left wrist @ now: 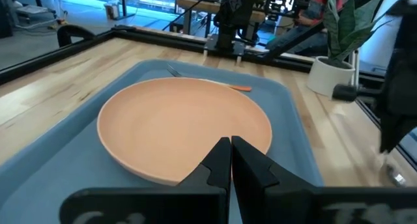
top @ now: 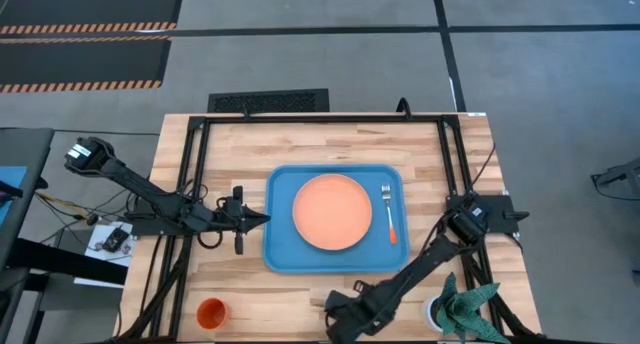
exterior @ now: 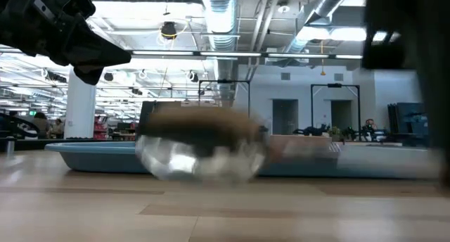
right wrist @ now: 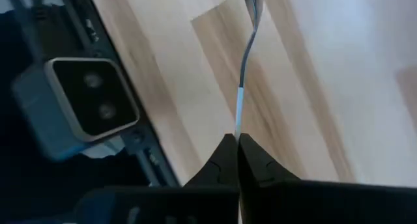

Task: Pick and place plate/cup/fork/spoon on tray
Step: Put the orange spoon on the blue serving tray to the right of the light orange plate

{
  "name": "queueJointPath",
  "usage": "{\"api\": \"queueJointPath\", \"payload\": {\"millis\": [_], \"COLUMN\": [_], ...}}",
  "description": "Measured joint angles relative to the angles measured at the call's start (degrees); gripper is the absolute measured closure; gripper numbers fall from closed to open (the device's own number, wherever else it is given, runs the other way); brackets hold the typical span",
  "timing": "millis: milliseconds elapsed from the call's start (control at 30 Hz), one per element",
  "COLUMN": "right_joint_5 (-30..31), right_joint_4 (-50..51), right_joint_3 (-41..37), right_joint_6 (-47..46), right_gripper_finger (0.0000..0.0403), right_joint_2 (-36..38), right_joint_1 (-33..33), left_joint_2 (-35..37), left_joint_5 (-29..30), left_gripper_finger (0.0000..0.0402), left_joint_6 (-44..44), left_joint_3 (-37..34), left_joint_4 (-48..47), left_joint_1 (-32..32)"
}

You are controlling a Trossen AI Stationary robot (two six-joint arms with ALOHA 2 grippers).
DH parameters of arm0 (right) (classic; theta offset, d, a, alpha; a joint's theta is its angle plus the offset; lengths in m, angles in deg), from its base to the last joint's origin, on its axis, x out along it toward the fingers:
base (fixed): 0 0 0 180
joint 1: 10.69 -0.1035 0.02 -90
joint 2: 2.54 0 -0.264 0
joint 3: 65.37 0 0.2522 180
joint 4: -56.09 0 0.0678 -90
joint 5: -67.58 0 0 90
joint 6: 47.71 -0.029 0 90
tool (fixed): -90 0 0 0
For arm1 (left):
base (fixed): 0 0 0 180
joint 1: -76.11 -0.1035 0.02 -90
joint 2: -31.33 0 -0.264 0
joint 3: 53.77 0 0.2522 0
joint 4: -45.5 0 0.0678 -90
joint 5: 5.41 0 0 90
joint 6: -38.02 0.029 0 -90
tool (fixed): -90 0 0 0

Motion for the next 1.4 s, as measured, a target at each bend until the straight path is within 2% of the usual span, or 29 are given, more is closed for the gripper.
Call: {"api": "queueJointPath", "payload": {"millis": [200, 300, 633, 900, 1033, 1167, 1267, 1400], "right_joint_5": [-5.7, -6.1, -5.6, -4.6, -1.3, 6.6, 9.3, 10.3], "right_joint_4": [-5.8, -5.8, -2.7, -1.9, 1.2, 4.0, -0.1, -8.3], "right_joint_3": [-4.3, -4.6, -4.7, -4.6, -4.9, -4.6, -4.8, -4.7], "right_joint_6": [4.3, 5.1, 5.3, 5.3, 5.1, 2.4, 2.0, 2.1], "right_gripper_finger": [0.0401, 0.0392, 0.0307, 0.0262, 0.0245, 0.024, 0.025, 0.0285], "right_joint_2": [0.1, 0.2, 0.0, 0.4, 2.6, 6.5, 5.8, 3.7], "right_joint_1": [2.7, 3.7, 4.5, 4.6, 4.3, 2.7, 1.4, 0.4], "left_joint_2": [0.0, 0.0, 0.0, 0.0, 0.0, 0.0, 0.0, 0.0], "left_joint_5": [-0.6, -0.6, -0.6, -0.6, -0.4, 0.8, 1.1, 1.3], "left_gripper_finger": [0.0401, 0.0401, 0.0401, 0.0401, 0.0401, 0.0401, 0.0401, 0.0401], "left_joint_6": [-1.0, -1.4, -1.7, -1.7, -1.3, -0.1, 0.4, 0.6], "left_joint_3": [0.0, 0.0, 0.0, 0.0, 0.0, 0.0, -0.9, -4.9], "left_joint_4": [0.0, 0.0, 0.0, 0.0, 0.0, 0.1, 1.9, 10.7], "left_joint_1": [0.4, 1.0, 2.3, 2.3, 2.7, 4.2, 5.6, 7.2]}}
